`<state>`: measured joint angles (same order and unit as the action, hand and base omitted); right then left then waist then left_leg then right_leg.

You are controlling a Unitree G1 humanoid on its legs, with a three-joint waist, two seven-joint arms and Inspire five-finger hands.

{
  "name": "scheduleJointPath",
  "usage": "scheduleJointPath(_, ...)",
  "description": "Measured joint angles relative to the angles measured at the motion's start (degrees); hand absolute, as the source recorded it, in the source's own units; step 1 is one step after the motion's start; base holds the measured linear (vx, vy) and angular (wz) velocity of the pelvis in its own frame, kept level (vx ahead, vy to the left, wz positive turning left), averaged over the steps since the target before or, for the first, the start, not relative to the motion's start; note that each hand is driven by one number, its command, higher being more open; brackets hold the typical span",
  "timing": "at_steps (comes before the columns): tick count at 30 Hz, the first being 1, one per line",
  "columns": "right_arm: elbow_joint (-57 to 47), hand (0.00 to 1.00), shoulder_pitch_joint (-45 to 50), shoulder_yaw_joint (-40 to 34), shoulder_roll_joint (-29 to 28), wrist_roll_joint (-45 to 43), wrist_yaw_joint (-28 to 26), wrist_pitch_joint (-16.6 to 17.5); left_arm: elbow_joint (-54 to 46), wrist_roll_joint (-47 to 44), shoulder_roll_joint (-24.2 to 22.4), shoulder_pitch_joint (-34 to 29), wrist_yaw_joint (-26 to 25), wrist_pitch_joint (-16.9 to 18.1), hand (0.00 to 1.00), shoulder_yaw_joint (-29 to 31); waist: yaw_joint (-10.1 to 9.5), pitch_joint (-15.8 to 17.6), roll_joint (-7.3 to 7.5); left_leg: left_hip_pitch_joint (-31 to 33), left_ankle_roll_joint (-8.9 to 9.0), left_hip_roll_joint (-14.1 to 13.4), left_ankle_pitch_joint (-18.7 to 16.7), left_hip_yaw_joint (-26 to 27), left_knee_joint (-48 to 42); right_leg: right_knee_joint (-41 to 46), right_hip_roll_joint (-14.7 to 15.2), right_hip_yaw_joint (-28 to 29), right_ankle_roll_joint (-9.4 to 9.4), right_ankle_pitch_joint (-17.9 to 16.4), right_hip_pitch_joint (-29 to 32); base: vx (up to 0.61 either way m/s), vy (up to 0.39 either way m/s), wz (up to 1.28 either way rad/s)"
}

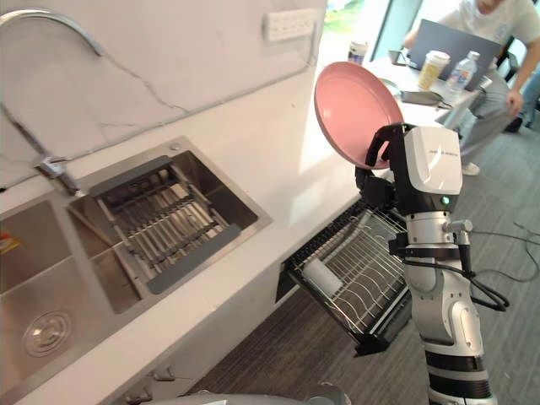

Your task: Walk over to the sink, pick up the cup, carry it to the dishwasher, place the cup inside the dishwasher, then close the dishwasher door

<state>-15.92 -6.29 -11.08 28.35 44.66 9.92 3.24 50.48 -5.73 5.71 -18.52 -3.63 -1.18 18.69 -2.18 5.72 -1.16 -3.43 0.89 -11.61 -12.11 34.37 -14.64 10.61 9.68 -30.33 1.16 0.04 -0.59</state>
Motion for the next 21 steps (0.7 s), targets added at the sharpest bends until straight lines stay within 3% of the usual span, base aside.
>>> scheduleJointPath(2, -0.05, 0.0, 0.79, -1.23, 1.1, -0.03, -0.89, -1.1, -0.21, 0.15, 0.59, -0.28, -0.11, -0.52, 1.0, 0.05, 0.67, -0.01, 0.53, -0.22, 0.94, 0.21, 0.53, 0.05, 0.53, -9.09, -2.16, 0.86, -3.87, 2.59, -3.85, -0.02, -0.173, -0.08)
scheduleJointPath(5, -1.58, 0.0, 2.85, -4.41, 1.26, -2.14, -3.04, -2.22, -3.02, 1.51, 0.52, -0.01, 0.54, -4.56, 1.0, 0.0, 0.22, -0.15, 1.09, 0.75, 1.99, 0.69, 1.15, -0.05, 0.41, -15.0, -3.02, 1.82, -5.73, 3.78, -5.5, -0.09, -0.096, -0.02)
scheduleJointPath(9, -2.72, 0.0, 7.66, -7.4, -1.43, -2.5, -5.51, -2.75, -6.32, 1.04, -1.63, -0.15, 0.73, -6.28, 1.0, -0.27, 0.41, 0.07, 1.45, 1.71, 2.79, 0.7, 1.93, -0.88, 0.49, -15.39, -3.22, 1.72, -5.83, 3.85, -5.0, -0.1, -0.017, 0.03)
scheduleJointPath(14, -2.34, 0.0, 10.78, -7.77, -6.4, -1.68, -7.47, -2.93, -8.38, -0.24, -2.2, 2.57, 2.64, -8.31, 1.0, -0.75, 2.19, 0.38, 1.42, 5.72, 1.88, 1.03, 2.54, -1.02, -0.45, -15.38, -2.6, 2.22, -5.56, 4.98, -1.4, -0.14, 0.065, -0.01)
scheduleJointPath(21, 7.06, 0.0, 9.33, -7.13, -6.87, -1.73, -4.15, -5.32, -9.26, -4.89, -2.14, 7.86, 4.3, -7.42, 1.0, -3.18, 3.75, 5.24, 1.02, 10.84, 0.1, 2.31, 3.54, -1.3, -1.23, -12.65, -0.67, 3.26, -5.31, 5.92, 5.04, -0.1, 0.104, -0.03)
